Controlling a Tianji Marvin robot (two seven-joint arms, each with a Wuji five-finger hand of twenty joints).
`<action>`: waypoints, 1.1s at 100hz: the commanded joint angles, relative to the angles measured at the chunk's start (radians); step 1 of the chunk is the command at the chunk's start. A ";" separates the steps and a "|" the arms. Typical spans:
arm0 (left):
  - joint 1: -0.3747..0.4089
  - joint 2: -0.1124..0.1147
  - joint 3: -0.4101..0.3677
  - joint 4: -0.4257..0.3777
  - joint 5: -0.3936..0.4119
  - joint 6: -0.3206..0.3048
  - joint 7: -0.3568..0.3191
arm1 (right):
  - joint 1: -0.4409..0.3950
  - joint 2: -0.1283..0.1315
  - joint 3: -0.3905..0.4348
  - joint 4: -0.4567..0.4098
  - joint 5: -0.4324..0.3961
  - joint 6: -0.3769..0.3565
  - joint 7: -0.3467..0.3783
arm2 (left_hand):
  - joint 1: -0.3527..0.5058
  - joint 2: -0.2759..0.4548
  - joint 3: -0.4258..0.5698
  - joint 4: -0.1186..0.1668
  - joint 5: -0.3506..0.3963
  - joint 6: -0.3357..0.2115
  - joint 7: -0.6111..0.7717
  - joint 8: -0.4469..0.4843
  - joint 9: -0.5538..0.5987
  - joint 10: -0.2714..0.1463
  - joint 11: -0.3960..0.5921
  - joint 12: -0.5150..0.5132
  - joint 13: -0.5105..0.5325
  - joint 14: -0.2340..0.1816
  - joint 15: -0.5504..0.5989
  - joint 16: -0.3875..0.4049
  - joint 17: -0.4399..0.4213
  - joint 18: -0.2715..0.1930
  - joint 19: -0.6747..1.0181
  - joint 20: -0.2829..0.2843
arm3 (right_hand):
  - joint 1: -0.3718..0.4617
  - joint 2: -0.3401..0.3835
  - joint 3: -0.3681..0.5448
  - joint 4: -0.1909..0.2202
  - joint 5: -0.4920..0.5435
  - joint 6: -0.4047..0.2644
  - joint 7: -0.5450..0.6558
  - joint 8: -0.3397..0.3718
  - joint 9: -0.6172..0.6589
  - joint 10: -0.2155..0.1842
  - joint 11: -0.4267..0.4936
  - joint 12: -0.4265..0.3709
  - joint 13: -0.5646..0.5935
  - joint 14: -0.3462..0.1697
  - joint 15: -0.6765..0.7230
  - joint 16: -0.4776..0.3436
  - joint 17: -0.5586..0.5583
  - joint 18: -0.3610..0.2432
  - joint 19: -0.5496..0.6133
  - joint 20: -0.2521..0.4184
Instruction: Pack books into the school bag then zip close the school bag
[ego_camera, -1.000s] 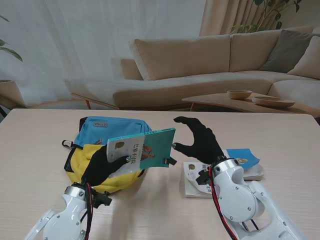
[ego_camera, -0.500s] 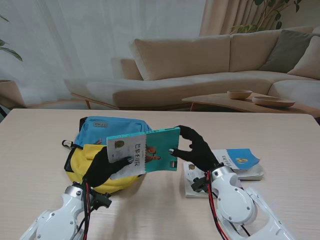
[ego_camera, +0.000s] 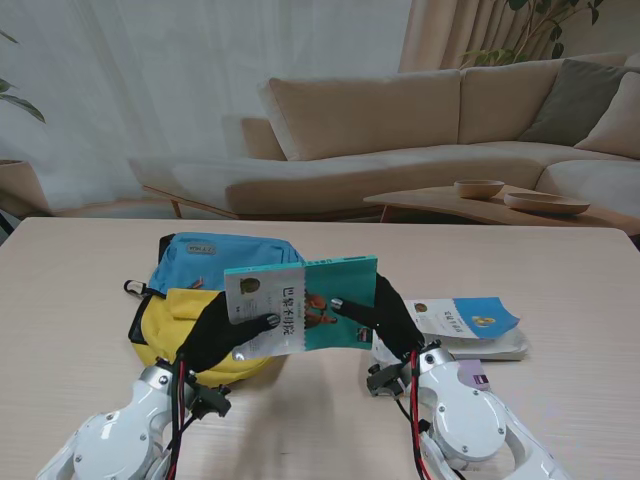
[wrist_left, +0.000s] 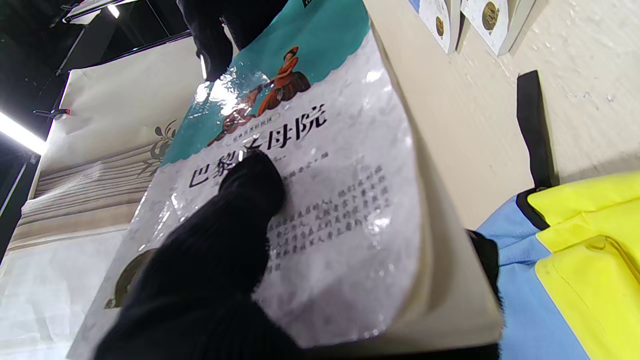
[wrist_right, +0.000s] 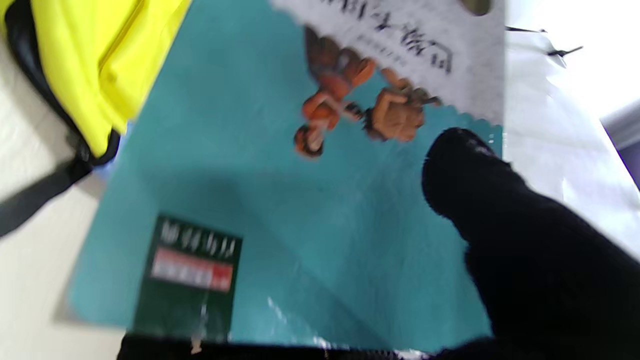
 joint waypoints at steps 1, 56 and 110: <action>-0.001 -0.005 0.003 -0.018 -0.022 0.008 -0.027 | -0.023 -0.009 -0.003 -0.019 -0.018 0.005 0.026 | 0.146 0.166 0.106 0.049 0.133 -0.161 0.282 0.187 0.043 -0.059 0.175 0.060 0.014 0.038 0.064 0.015 -0.012 0.017 0.020 0.027 | -0.006 -0.040 0.085 -0.039 0.071 -0.023 0.027 -0.011 0.072 0.017 -0.012 0.010 0.063 0.008 0.031 0.017 0.050 -0.024 0.056 0.028; -0.010 -0.004 0.008 -0.023 -0.061 0.037 -0.051 | -0.051 -0.009 0.031 -0.059 0.237 0.063 0.116 | 0.172 0.152 0.050 0.031 0.074 -0.145 0.219 0.057 0.021 -0.041 0.092 0.045 -0.030 0.053 -0.004 0.003 -0.060 0.003 -0.016 0.004 | 0.422 -0.002 0.242 -0.167 0.625 -0.153 0.360 -0.076 0.699 0.086 -0.046 0.016 0.545 0.152 0.296 0.073 0.430 0.083 0.341 0.105; 0.015 0.001 -0.003 -0.047 -0.029 0.077 -0.058 | -0.046 -0.020 0.060 -0.074 0.306 0.121 0.097 | -0.405 0.091 0.188 0.061 -0.176 -0.048 -0.212 -0.475 -0.288 -0.033 -0.354 -0.466 -0.322 -0.038 -0.524 -0.233 -0.375 -0.061 -0.235 -0.313 | 0.448 -0.002 0.275 -0.161 0.702 -0.163 0.339 0.331 0.691 0.137 0.163 0.208 0.604 0.205 0.565 0.149 0.498 0.141 0.514 0.208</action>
